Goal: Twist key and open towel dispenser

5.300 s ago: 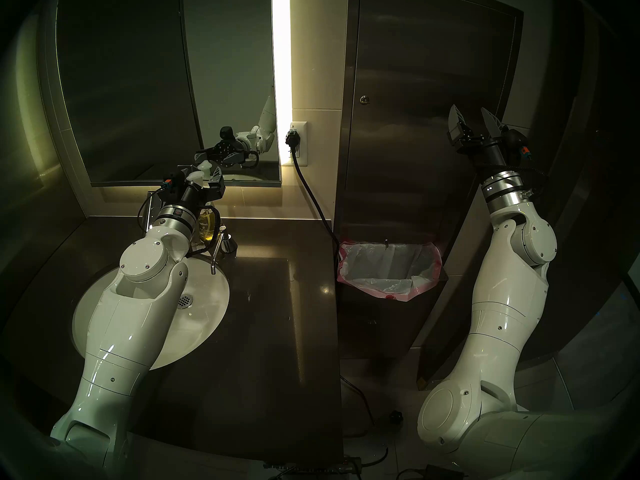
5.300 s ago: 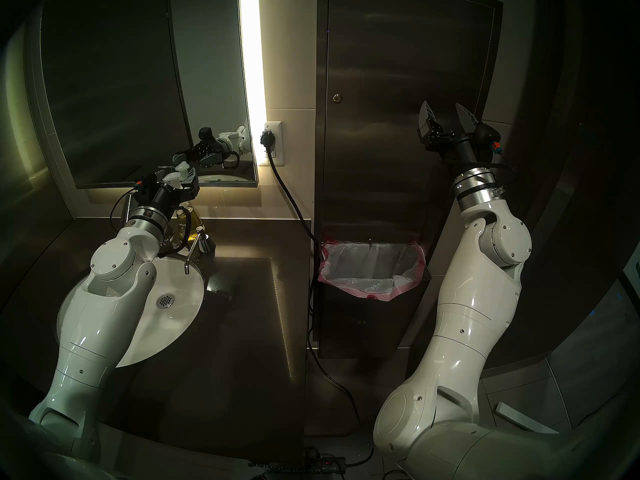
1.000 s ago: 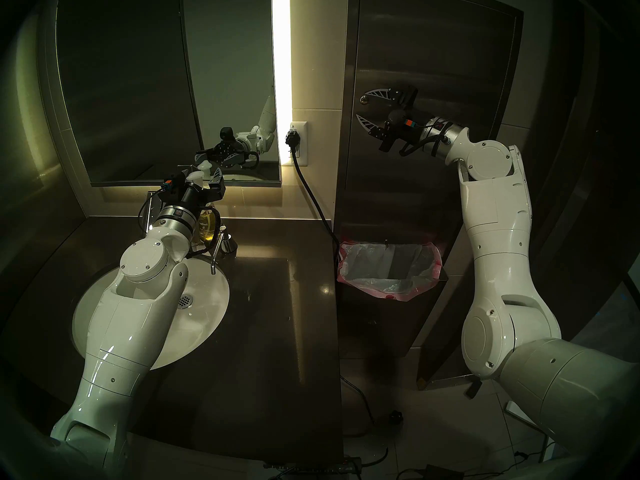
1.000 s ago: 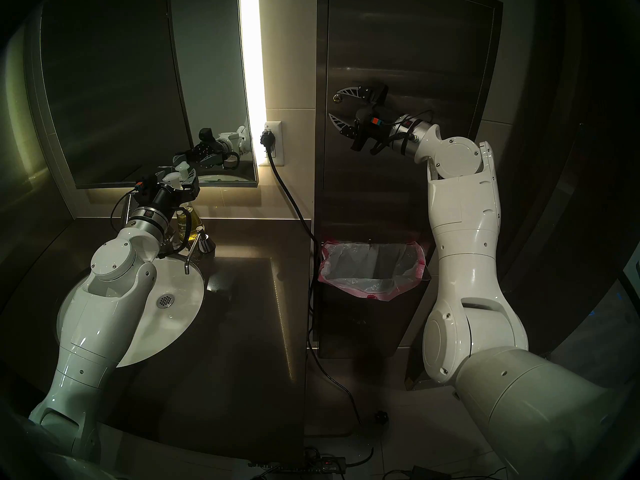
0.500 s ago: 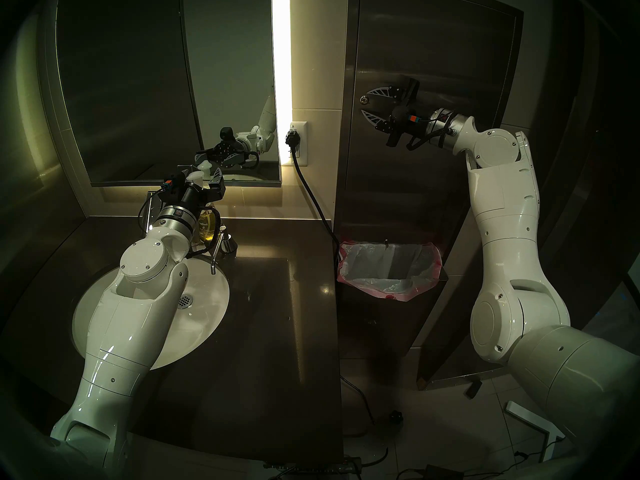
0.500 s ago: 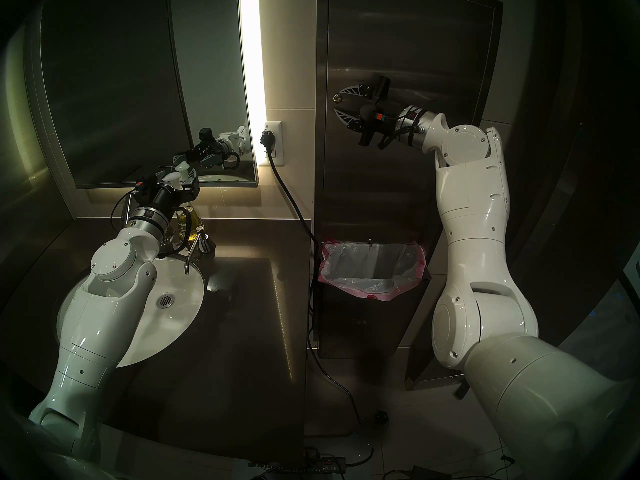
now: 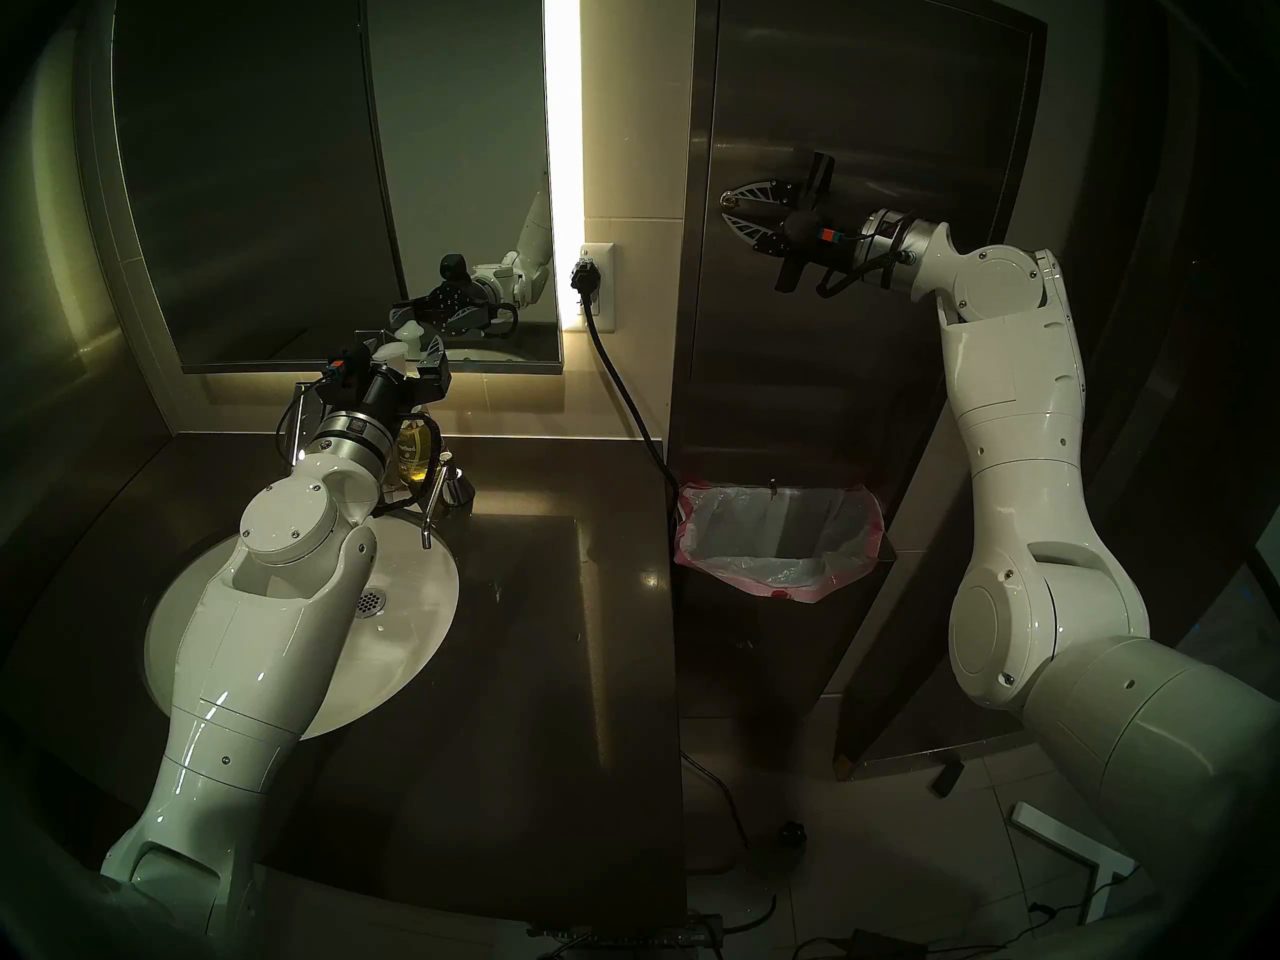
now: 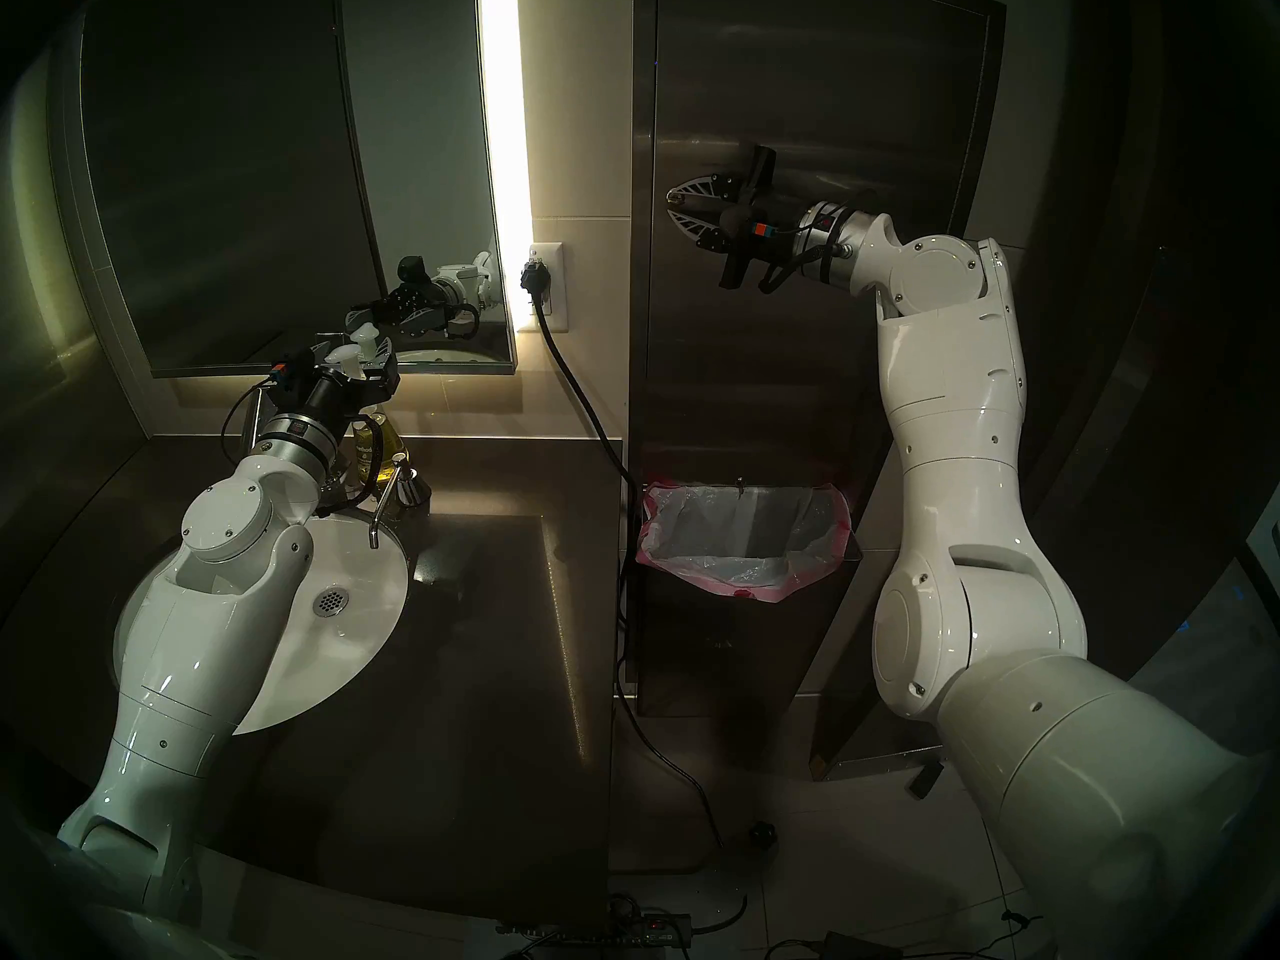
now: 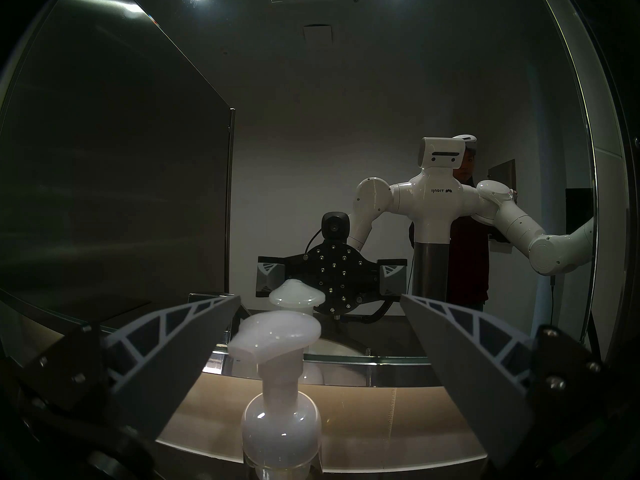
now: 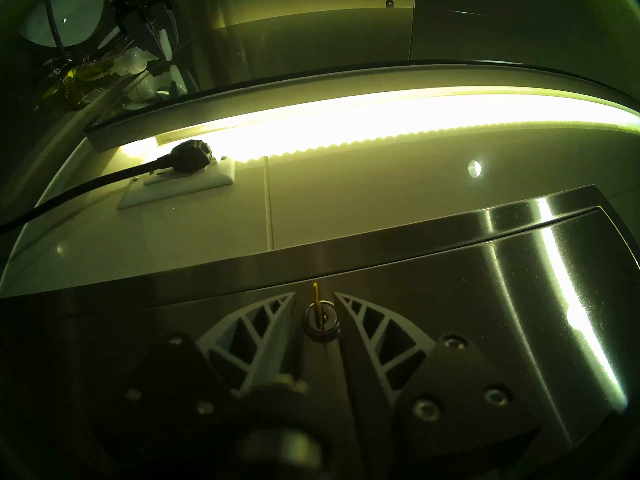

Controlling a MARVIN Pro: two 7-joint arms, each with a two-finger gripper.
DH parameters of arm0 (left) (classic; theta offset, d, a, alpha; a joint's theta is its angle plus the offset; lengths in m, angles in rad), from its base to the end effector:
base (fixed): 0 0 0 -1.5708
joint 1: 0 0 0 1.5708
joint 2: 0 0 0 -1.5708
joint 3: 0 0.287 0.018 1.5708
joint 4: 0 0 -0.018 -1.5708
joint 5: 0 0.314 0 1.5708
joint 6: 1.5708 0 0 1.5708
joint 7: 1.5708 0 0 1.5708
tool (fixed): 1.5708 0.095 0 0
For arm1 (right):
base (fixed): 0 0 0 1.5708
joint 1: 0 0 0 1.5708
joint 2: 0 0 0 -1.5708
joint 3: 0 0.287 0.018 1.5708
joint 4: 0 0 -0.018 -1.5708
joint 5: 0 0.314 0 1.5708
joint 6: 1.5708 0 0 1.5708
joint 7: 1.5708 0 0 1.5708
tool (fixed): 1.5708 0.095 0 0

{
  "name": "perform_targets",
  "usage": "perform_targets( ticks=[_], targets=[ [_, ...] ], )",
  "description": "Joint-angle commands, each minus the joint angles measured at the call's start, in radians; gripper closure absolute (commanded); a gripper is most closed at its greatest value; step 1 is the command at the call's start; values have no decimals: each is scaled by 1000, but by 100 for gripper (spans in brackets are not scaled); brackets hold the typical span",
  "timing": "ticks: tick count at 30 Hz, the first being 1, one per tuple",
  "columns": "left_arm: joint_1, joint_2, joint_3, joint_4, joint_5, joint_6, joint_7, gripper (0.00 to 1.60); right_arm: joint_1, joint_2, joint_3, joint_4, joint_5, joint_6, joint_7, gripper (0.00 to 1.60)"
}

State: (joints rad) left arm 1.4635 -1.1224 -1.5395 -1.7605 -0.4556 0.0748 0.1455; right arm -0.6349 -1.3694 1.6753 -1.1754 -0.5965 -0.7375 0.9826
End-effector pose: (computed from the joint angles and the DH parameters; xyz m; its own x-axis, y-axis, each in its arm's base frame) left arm 0.4451 0.1004 -0.1713 -0.1879 0.0105 0.9821 0.0321 -0.9993 0.0169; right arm 0.5664 -0.0414 0.0027 -0.7782 0.6093 0.1520 0.0877 -0.1341 0.9871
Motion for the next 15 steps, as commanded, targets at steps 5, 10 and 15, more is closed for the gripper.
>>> perform_targets(
  ticks=[5,10,15],
  targets=[
    [-33,-1,-7,-27,-1,-13,-1,0,77,15,6,2,8,-21,11,93],
    [-33,-1,-7,-27,-1,-13,-1,0,102,12,5,27,5,-36,10,85],
    [-33,-1,-7,-27,-1,-13,-1,0,119,9,2,53,4,-49,13,86]
  ],
)
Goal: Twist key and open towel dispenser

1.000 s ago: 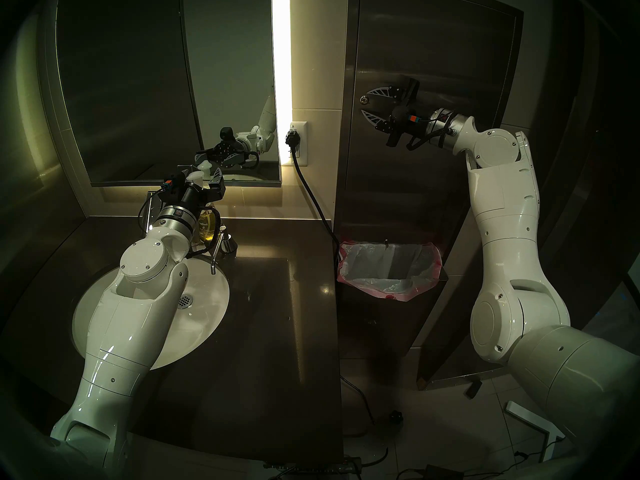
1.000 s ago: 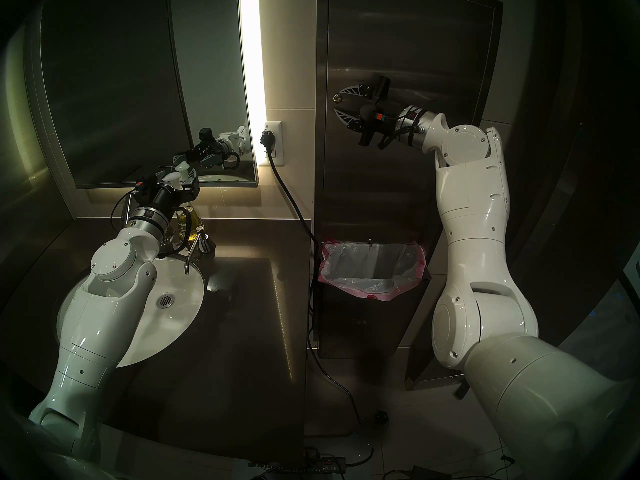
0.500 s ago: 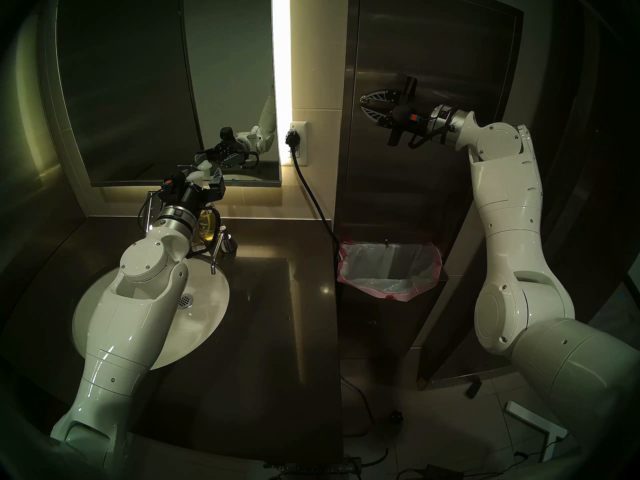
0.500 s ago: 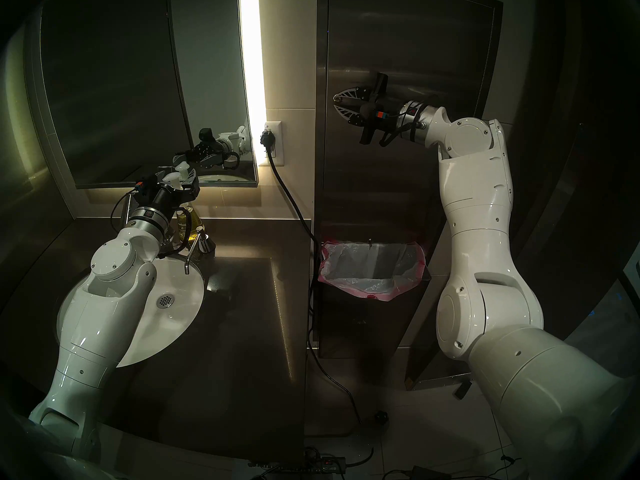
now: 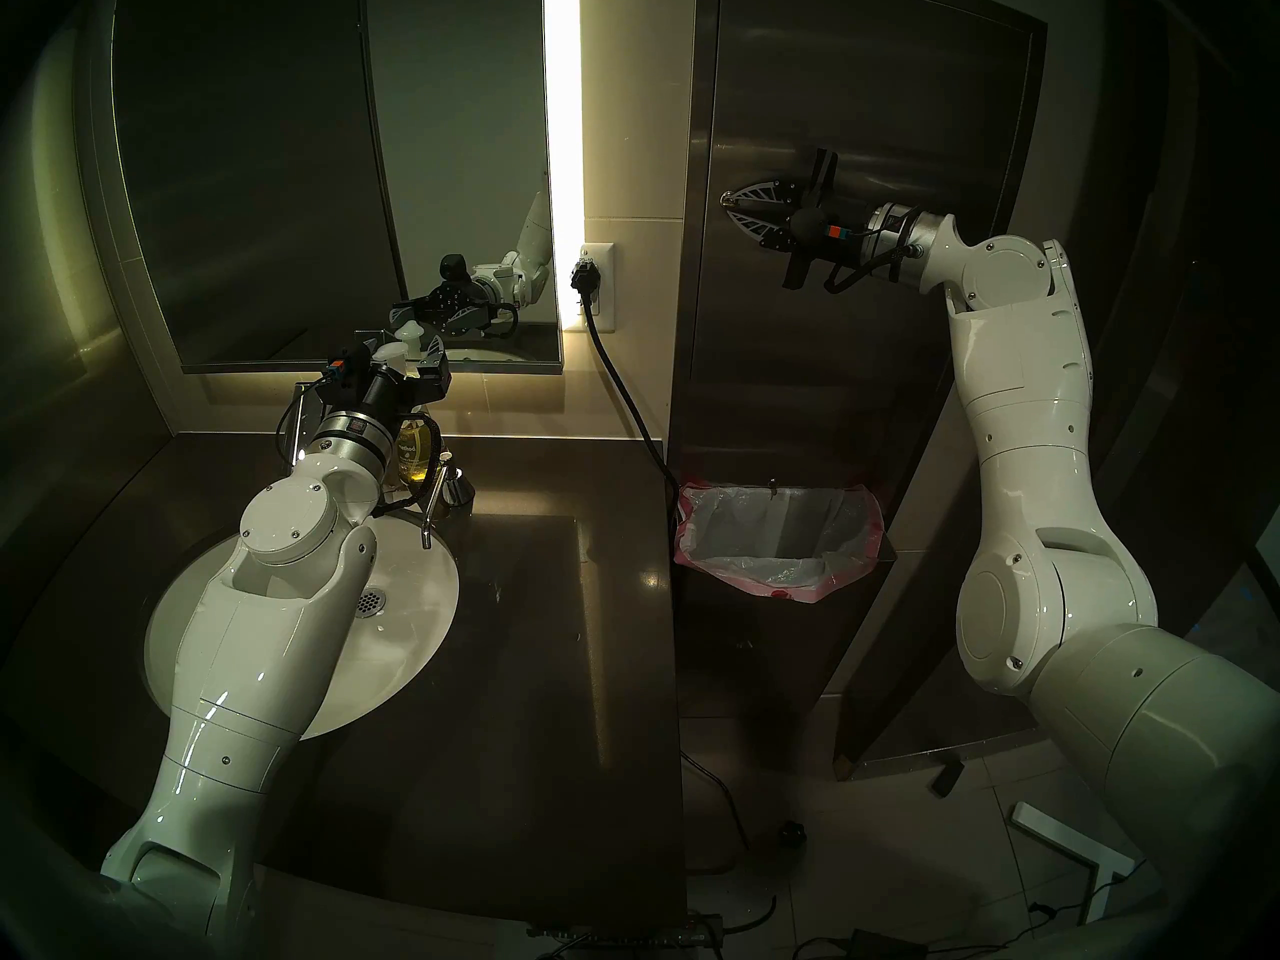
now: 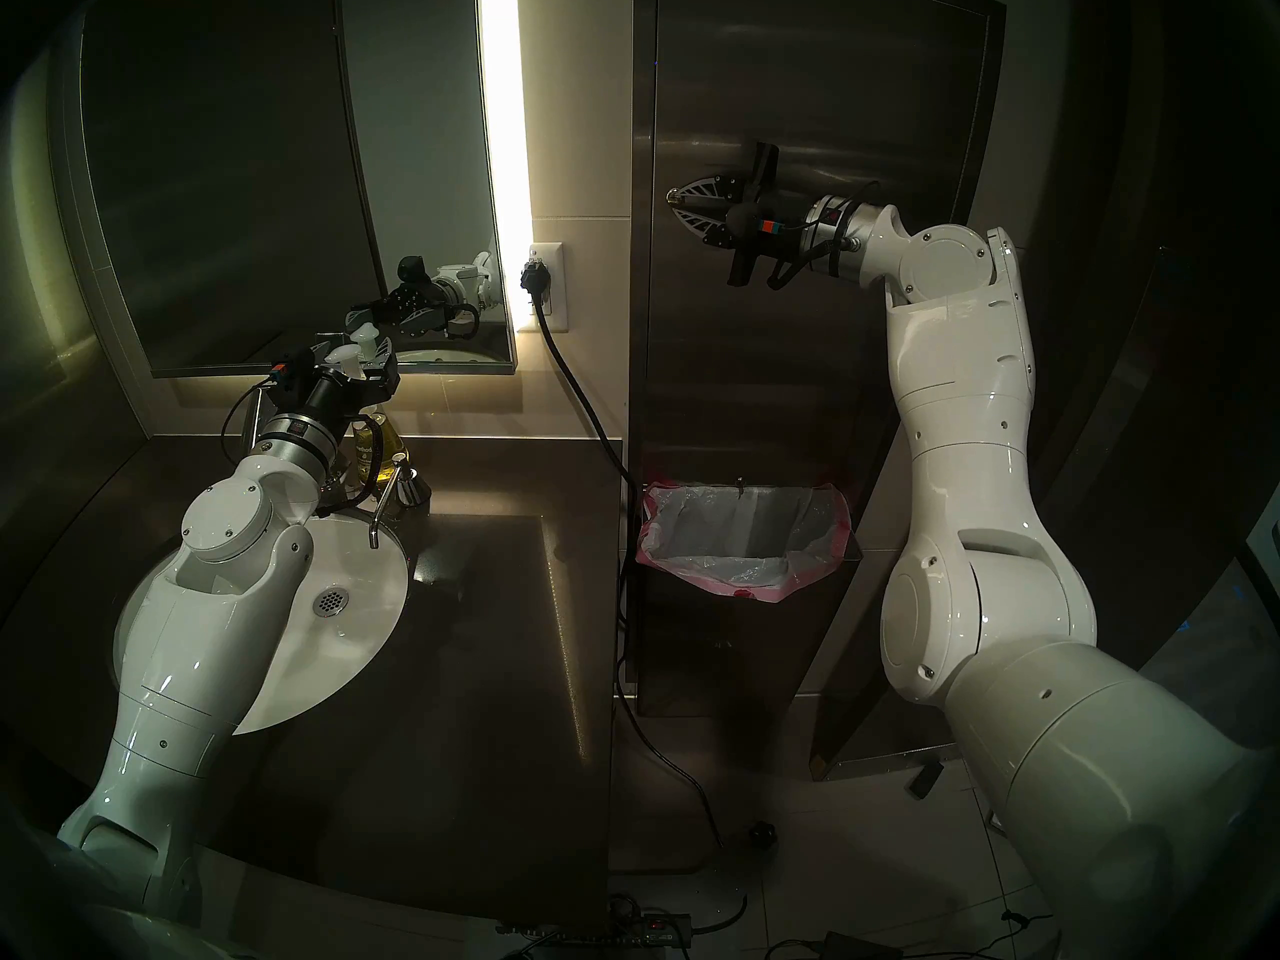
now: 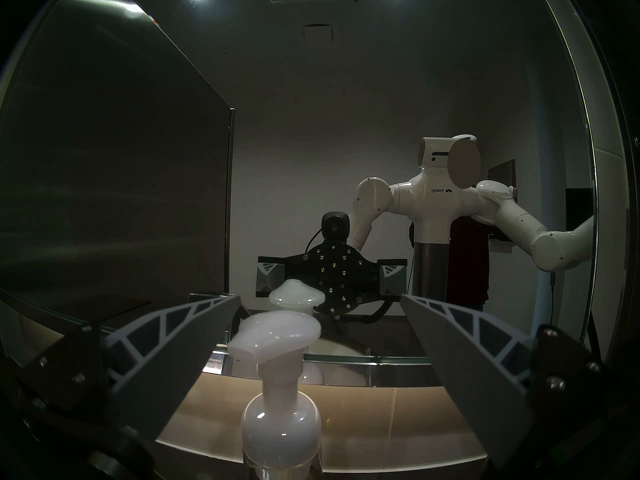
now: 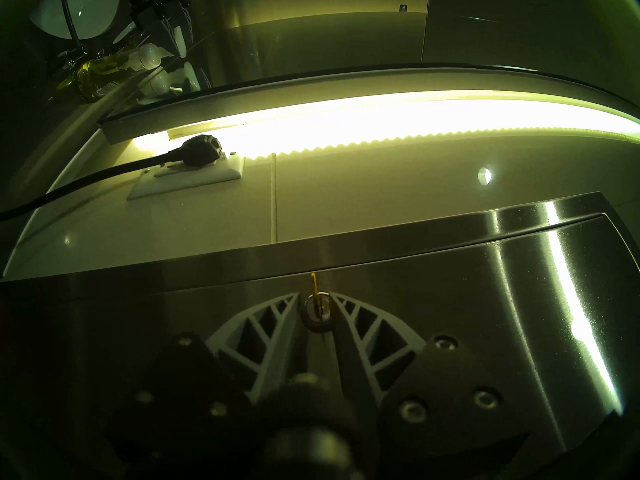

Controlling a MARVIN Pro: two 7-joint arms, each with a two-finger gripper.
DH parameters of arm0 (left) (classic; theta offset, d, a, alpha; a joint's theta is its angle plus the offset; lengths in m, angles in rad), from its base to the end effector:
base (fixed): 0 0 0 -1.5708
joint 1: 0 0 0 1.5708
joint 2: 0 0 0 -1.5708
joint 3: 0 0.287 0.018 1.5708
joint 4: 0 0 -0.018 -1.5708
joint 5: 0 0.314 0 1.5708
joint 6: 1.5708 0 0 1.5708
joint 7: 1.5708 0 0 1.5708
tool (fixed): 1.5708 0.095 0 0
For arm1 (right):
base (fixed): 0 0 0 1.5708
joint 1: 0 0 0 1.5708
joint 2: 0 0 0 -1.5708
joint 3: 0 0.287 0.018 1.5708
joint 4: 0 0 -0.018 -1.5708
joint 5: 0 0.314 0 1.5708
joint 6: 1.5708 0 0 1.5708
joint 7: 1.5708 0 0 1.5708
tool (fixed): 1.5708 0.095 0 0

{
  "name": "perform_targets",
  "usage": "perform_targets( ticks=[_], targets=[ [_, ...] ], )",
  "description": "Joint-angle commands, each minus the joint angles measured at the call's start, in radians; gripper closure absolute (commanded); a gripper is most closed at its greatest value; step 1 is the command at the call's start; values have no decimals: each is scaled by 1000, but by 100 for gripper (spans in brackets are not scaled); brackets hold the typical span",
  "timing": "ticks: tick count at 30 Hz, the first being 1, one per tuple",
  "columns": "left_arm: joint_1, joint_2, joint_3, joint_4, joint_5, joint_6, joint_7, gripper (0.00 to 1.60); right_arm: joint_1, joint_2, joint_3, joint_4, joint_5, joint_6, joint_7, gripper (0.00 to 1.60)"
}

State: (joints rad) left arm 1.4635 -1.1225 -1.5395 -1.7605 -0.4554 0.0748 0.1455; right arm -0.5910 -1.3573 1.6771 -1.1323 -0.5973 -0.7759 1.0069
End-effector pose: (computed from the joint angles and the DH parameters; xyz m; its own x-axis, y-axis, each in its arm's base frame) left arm 0.4451 0.1004 -0.1713 -0.1880 0.0104 0.9821 0.0322 -0.9993 0.0168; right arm 0.5703 -0.0481 0.0125 -0.7863 0.6061 0.1197 0.0739 -0.1001 0.9922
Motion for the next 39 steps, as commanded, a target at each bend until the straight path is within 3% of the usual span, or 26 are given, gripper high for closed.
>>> perform_targets(
  ticks=[1,17,18,19,20,21,39],
  targets=[
    [-33,-1,-7,-27,-1,-13,-1,0,78,-3,0,15,6,-12,-11,88],
    [-33,-1,-7,-27,-1,-13,-1,0,109,-6,-3,61,4,-39,-1,109],
    [-33,-1,-7,-27,-1,-13,-1,0,111,-7,-2,64,5,-41,-1,122],
    [-33,-1,-7,-27,-1,-13,-1,0,111,-7,-2,64,5,-41,-1,122],
    [-33,-1,-7,-27,-1,-13,-1,0,112,-7,-2,66,5,-42,-1,133],
    [-33,-1,-7,-27,-1,-13,-1,0,112,-7,-3,67,4,-43,-2,160],
    [-33,-1,-7,-27,-1,-13,-1,0,82,-39,30,67,20,-37,-50,160]
  ],
)
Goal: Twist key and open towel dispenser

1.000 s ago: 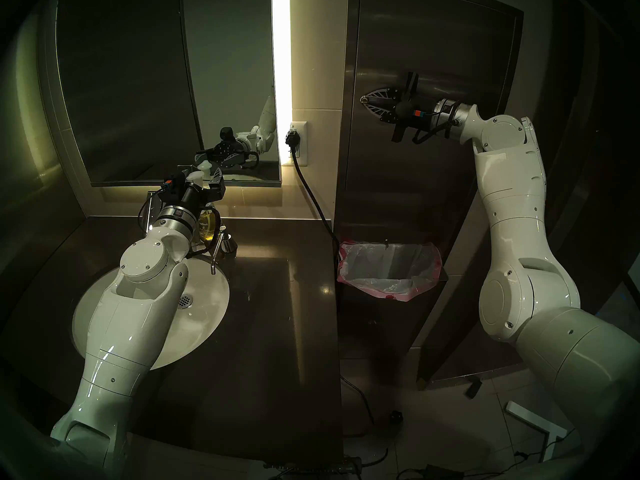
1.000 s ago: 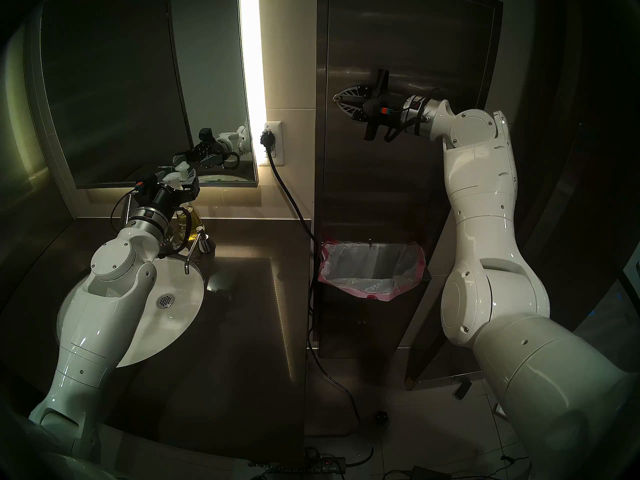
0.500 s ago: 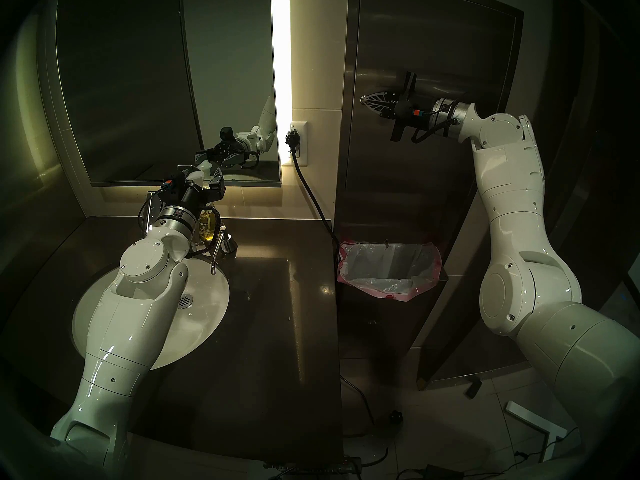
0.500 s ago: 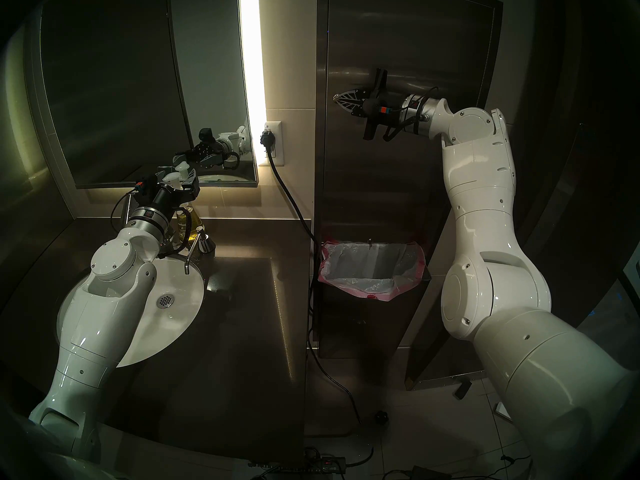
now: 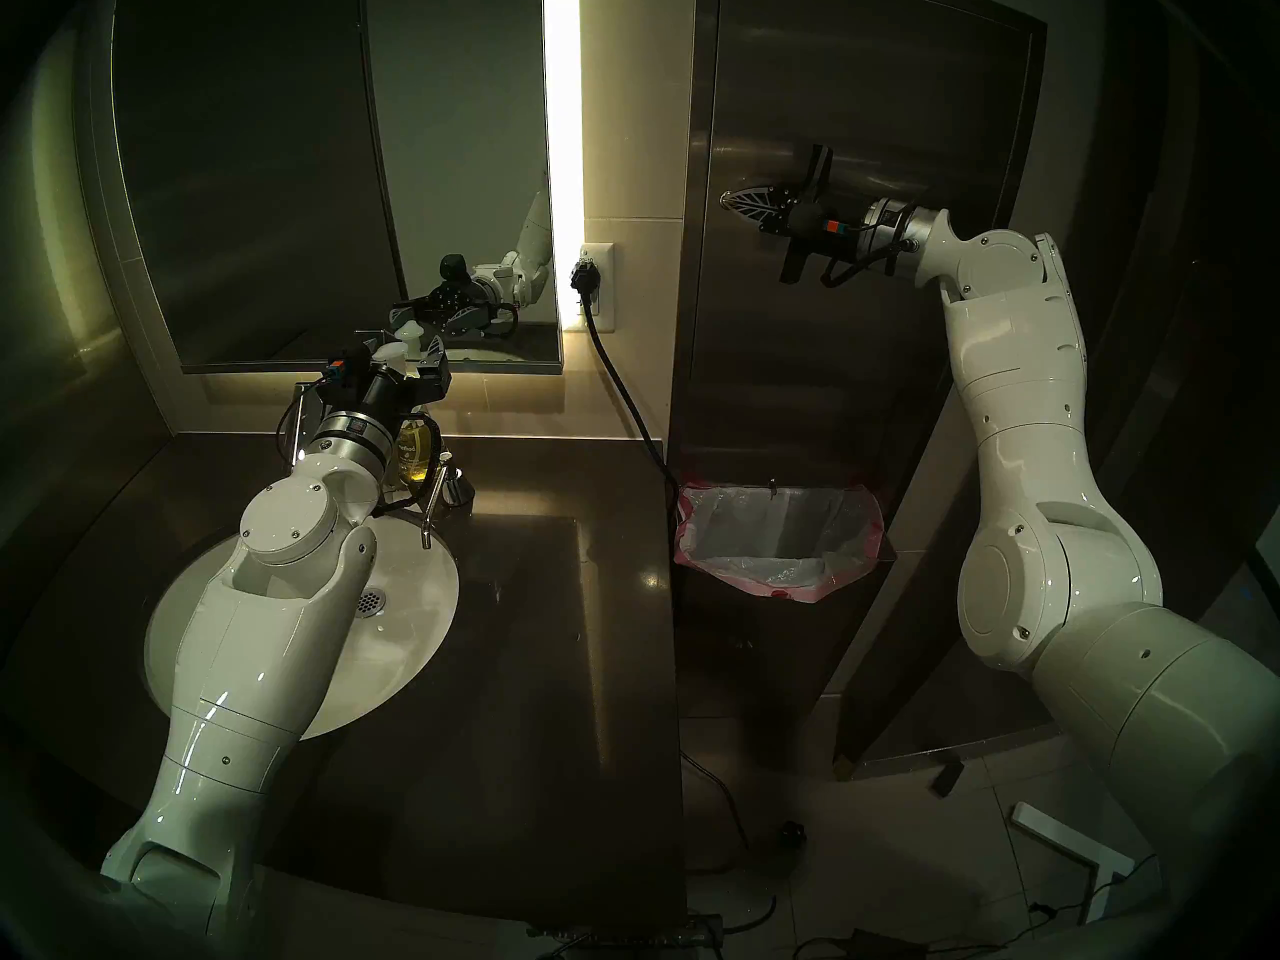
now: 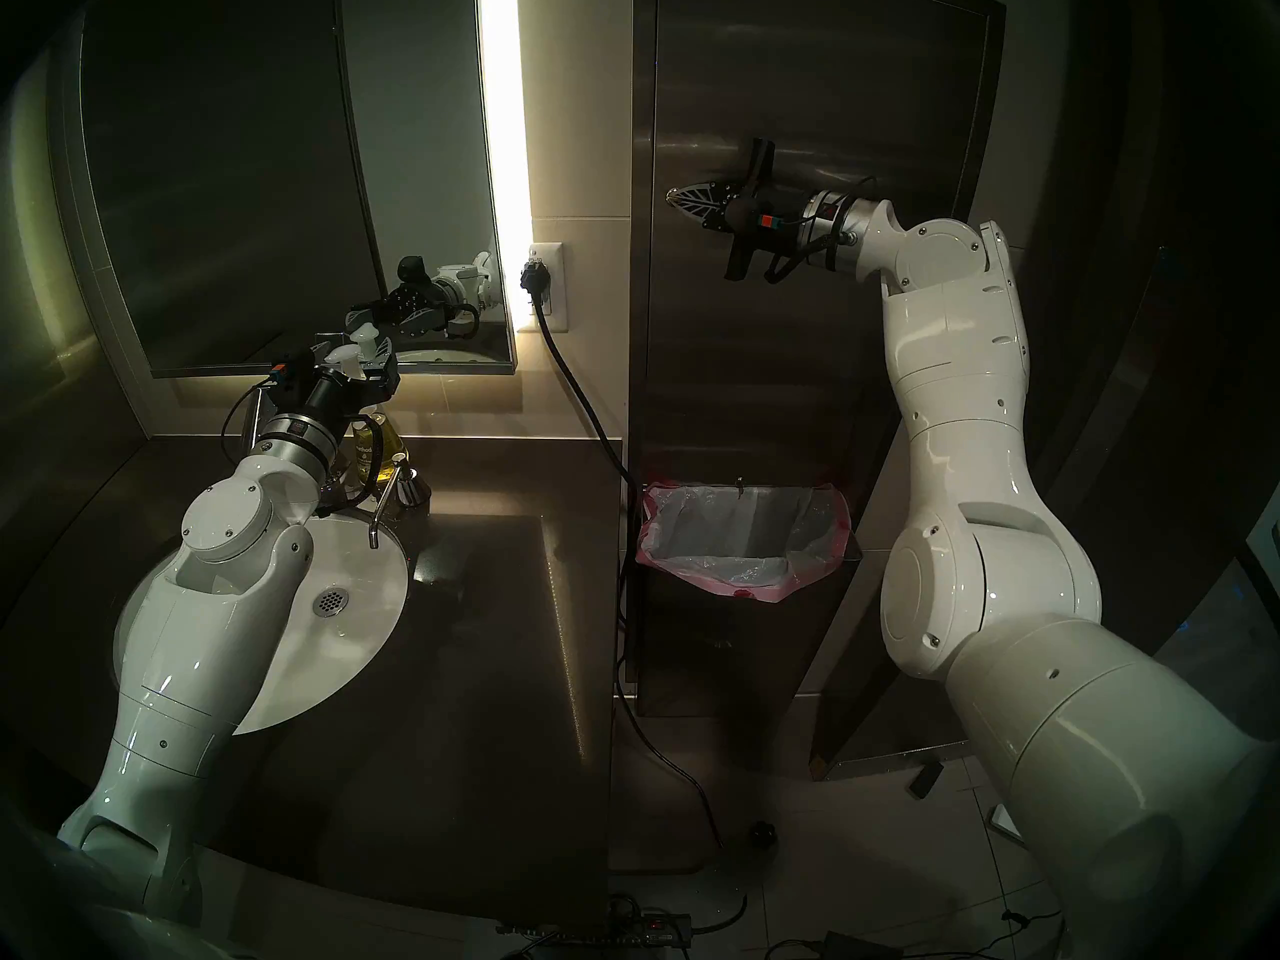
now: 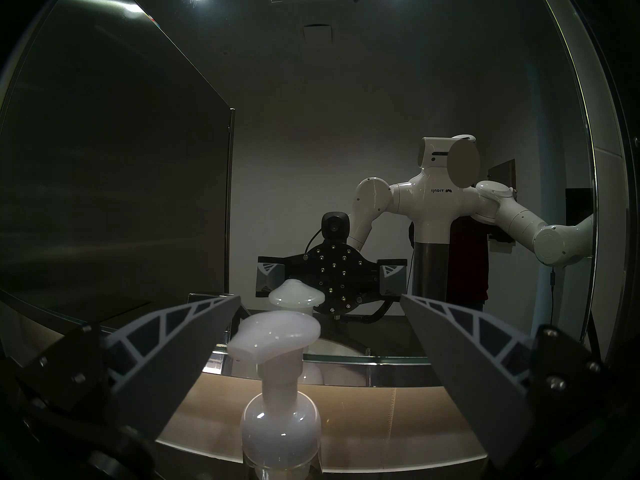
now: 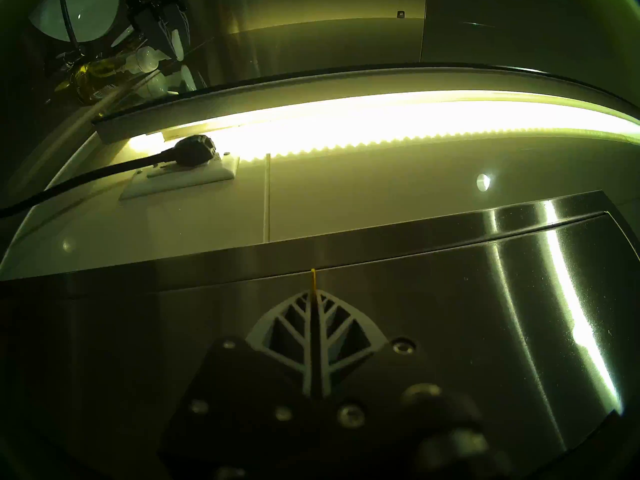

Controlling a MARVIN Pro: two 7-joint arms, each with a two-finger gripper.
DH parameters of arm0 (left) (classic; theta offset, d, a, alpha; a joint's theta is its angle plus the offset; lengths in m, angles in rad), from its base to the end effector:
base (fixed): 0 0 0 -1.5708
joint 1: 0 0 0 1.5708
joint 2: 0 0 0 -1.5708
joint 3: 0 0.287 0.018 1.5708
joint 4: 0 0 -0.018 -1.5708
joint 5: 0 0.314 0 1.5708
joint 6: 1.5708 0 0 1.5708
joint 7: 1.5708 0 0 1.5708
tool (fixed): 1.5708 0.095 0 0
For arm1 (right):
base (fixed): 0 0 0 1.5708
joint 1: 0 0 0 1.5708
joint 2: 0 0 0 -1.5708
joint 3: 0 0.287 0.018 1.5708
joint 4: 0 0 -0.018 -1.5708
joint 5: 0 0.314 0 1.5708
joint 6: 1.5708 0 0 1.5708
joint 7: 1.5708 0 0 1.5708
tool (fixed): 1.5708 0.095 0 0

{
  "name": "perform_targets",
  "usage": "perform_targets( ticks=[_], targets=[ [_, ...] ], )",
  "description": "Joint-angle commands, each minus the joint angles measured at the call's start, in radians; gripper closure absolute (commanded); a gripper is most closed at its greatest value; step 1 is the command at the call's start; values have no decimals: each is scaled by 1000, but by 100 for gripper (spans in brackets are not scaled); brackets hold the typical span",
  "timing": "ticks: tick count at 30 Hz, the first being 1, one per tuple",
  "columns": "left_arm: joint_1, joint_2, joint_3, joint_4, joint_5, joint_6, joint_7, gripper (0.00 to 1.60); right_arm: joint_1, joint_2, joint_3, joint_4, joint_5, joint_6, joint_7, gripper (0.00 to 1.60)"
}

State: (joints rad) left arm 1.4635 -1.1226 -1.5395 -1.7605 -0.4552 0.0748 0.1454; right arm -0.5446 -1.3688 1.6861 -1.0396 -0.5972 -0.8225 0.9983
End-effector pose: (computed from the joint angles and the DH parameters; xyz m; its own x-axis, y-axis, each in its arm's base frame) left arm 0.4451 0.1004 -0.1713 -0.1880 0.0103 0.9821 0.0321 -0.9993 0.0167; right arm 0.5815 -0.0478 0.0112 -0.8012 0.5832 0.1339 0.0794 -0.1182 0.9898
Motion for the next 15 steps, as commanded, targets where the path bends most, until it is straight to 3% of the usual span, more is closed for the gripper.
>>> perform_targets(
  ticks=[1,15],
  targets=[
    [-33,-1,-7,-27,-1,-13,-1,0,32,-33,28,-24,23,12,-46,160],
    [-33,-1,-7,-27,-1,-13,-1,0,-10,-94,97,-5,38,-3,-115,160]
  ],
)
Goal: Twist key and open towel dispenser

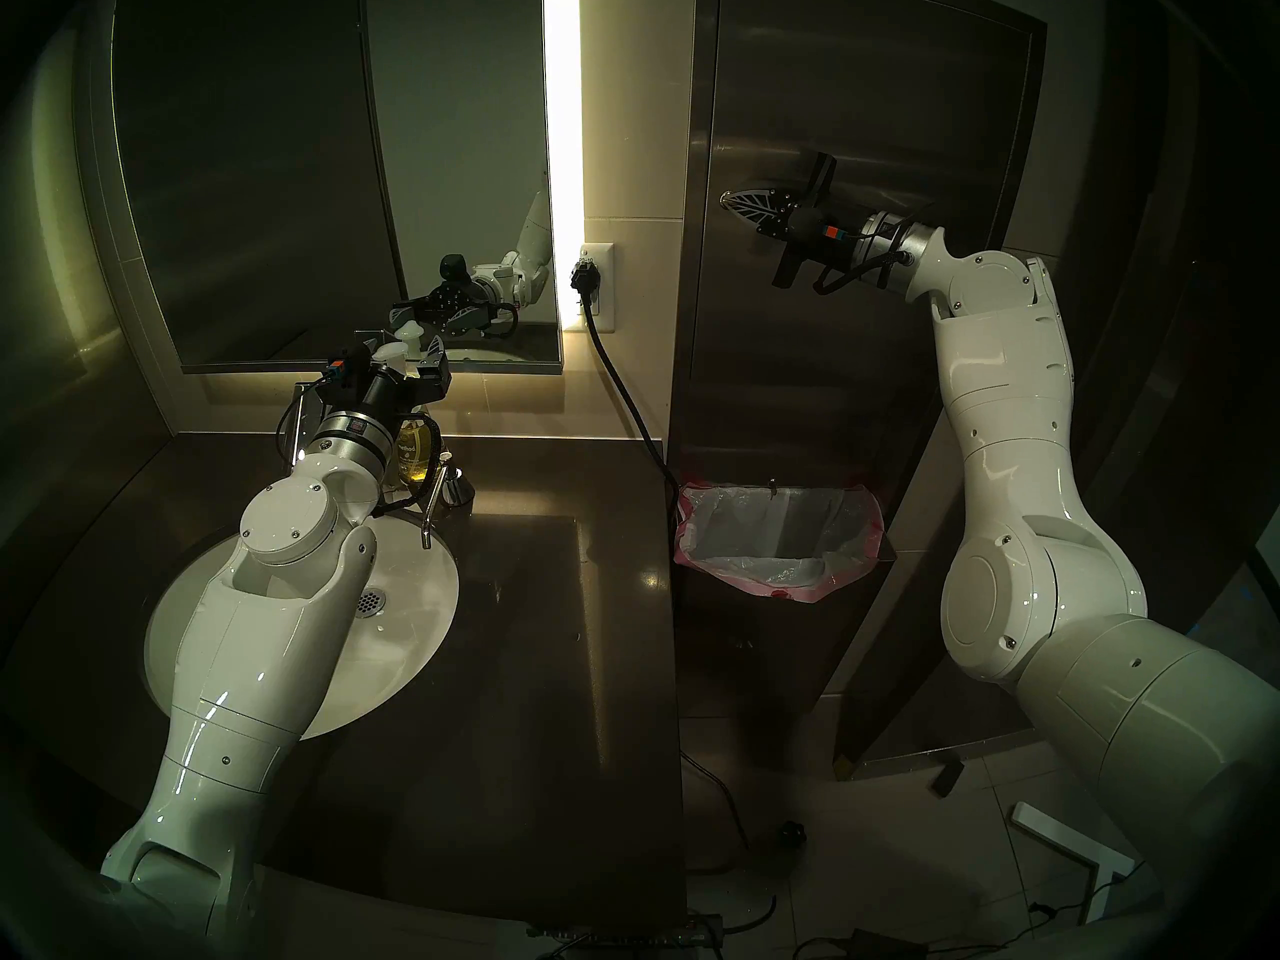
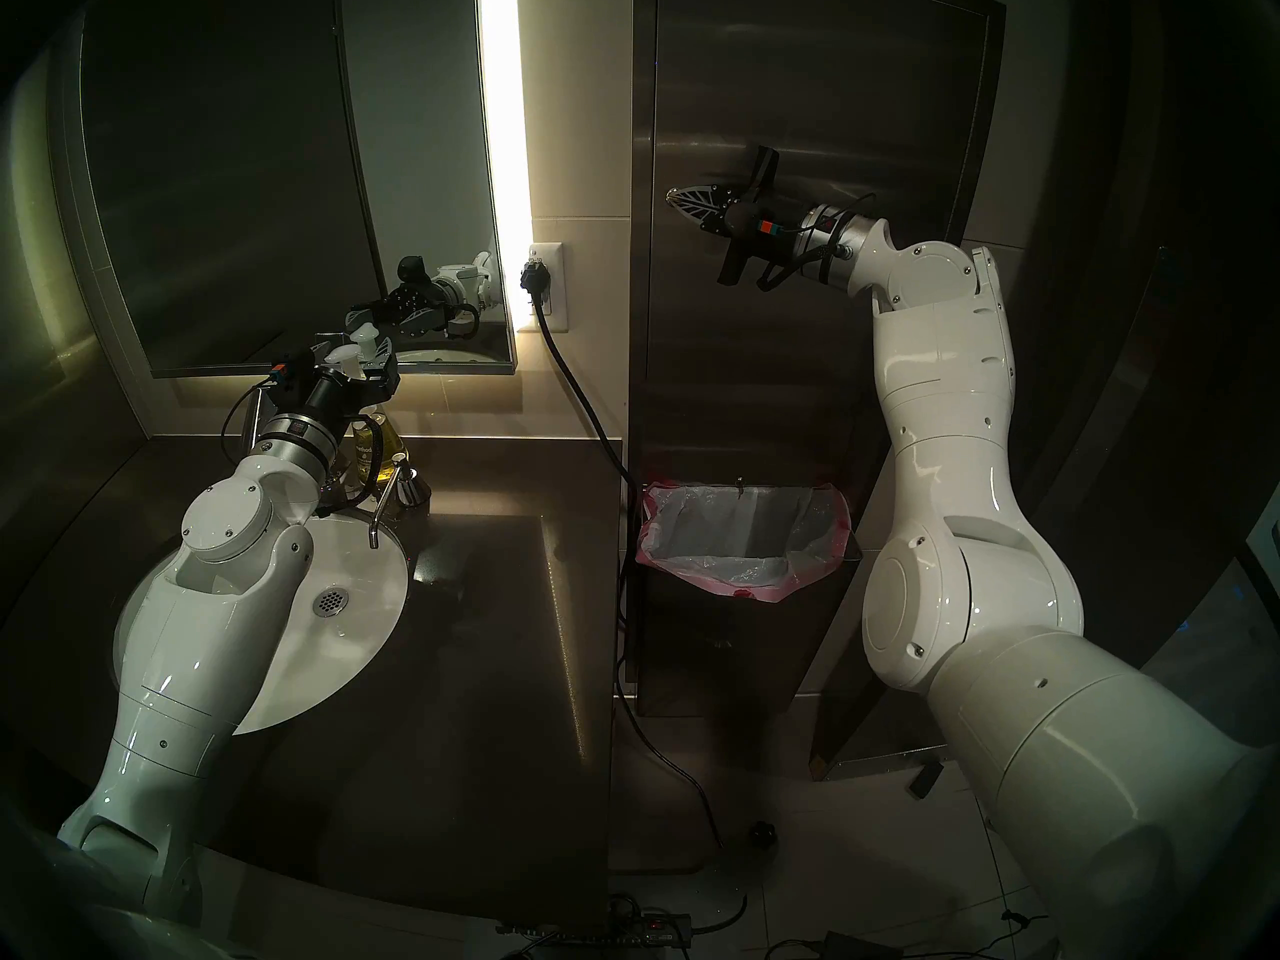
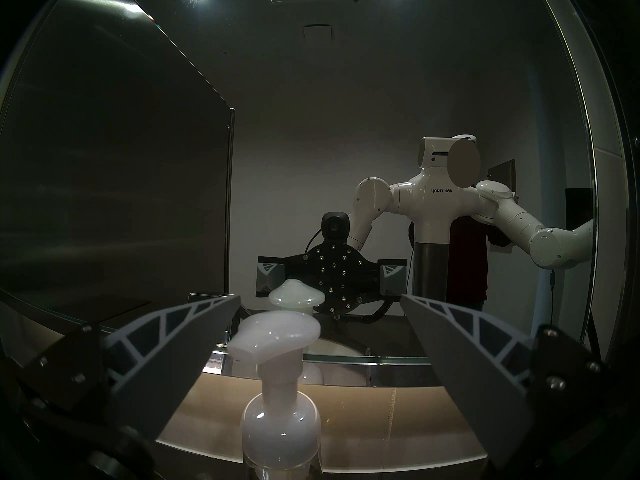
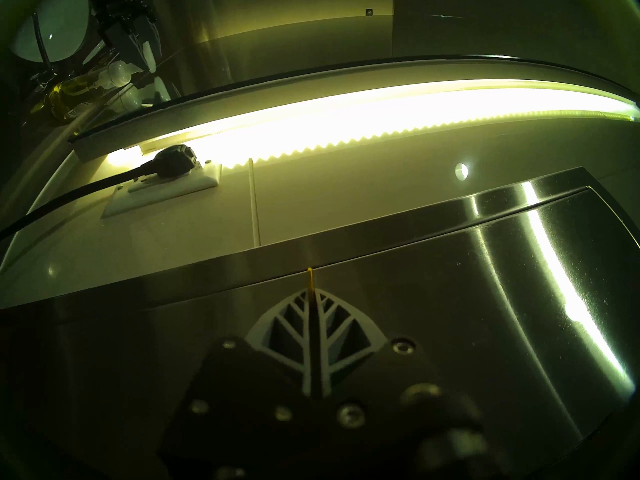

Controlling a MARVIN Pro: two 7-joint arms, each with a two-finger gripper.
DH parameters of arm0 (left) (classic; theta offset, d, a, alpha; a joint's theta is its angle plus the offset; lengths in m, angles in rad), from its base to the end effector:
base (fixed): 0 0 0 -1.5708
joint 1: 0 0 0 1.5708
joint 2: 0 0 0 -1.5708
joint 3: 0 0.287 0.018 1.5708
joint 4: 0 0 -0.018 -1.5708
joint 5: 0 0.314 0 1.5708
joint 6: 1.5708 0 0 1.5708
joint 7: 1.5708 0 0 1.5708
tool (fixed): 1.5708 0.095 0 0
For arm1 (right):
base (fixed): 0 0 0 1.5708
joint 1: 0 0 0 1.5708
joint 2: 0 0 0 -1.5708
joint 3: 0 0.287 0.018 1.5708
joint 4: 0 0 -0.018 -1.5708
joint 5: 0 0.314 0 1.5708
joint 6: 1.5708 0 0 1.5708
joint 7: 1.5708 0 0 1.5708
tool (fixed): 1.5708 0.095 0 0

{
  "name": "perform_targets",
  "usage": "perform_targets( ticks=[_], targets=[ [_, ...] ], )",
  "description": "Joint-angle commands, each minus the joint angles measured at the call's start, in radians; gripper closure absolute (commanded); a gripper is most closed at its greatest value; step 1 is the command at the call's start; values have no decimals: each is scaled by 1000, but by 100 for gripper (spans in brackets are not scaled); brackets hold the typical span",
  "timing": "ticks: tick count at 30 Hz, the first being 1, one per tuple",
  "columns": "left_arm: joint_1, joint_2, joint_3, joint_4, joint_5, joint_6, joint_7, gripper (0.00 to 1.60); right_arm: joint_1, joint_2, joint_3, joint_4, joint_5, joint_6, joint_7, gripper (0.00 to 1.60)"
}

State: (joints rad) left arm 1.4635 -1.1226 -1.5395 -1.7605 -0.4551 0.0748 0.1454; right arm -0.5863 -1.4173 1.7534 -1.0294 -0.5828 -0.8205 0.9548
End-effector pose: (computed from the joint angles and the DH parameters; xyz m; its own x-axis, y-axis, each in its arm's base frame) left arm 0.4451 0.1004 -0.1713 -0.1880 0.0102 0.9821 0.0321 -0.9993 0.0166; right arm 0.5831 -0.0455 -0.0081 -0.8010 0.5568 0.2201 0.0930 -0.2474 0.9644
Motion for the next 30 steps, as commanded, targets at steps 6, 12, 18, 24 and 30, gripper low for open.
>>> perform_targets(
  ticks=[6,12,18,24,30],
  targets=[
    [-33,-1,-7,-27,-1,-13,-1,0,24,-71,47,-10,32,-23,-91,160],
    [-33,-1,-7,-27,-1,-13,-1,0,13,-98,67,-3,30,-27,-118,160],
    [-33,-1,-7,-27,-1,-13,-1,0,-11,-113,84,-8,15,-30,-143,160],
    [-33,-1,-7,-27,-1,-13,-1,0,-30,-109,103,-21,-16,-22,-164,160],
    [-33,-1,-7,-27,-1,-13,-1,0,-33,-110,124,-24,-28,-20,-181,160]
  ],
)
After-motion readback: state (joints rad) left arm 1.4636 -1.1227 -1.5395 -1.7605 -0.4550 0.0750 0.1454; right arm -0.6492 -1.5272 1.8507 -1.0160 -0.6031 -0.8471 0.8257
